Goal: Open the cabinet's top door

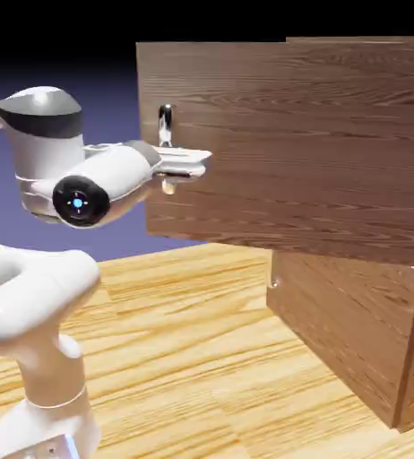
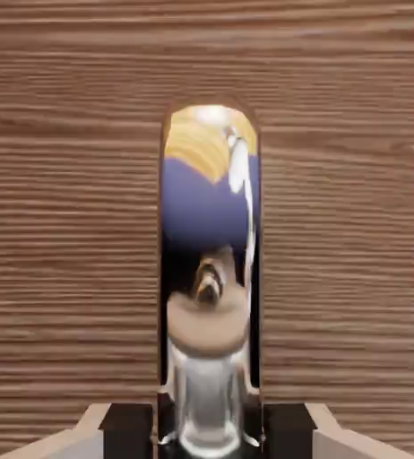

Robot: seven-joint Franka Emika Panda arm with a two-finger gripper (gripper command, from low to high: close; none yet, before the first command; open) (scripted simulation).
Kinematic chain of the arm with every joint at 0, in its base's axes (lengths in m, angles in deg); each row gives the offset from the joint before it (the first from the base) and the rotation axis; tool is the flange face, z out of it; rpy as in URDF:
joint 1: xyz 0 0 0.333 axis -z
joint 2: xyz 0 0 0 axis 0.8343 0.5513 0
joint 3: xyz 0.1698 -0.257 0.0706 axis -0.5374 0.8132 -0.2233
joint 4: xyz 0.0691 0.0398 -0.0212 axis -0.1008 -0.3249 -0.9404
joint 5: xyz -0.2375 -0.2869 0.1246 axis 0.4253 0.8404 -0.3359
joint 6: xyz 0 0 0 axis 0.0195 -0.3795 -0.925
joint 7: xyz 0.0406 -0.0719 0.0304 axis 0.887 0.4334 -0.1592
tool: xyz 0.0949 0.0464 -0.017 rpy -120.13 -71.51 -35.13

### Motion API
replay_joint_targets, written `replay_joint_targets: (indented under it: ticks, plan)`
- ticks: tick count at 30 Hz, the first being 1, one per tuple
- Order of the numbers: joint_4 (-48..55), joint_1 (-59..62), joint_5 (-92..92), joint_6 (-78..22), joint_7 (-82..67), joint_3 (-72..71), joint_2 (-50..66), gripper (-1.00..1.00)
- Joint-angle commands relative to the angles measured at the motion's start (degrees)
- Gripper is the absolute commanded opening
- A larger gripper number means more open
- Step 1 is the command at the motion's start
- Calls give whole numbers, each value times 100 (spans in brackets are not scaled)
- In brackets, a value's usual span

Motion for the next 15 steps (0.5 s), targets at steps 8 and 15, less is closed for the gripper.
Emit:
replay_joint_targets:
  ticks: [8,15]
  plan:
    - [1138,-657,1478,-1135,-812,1508,1660,-100]
    - [2494,-1667,2374,-2225,-1469,2761,3110,-100]
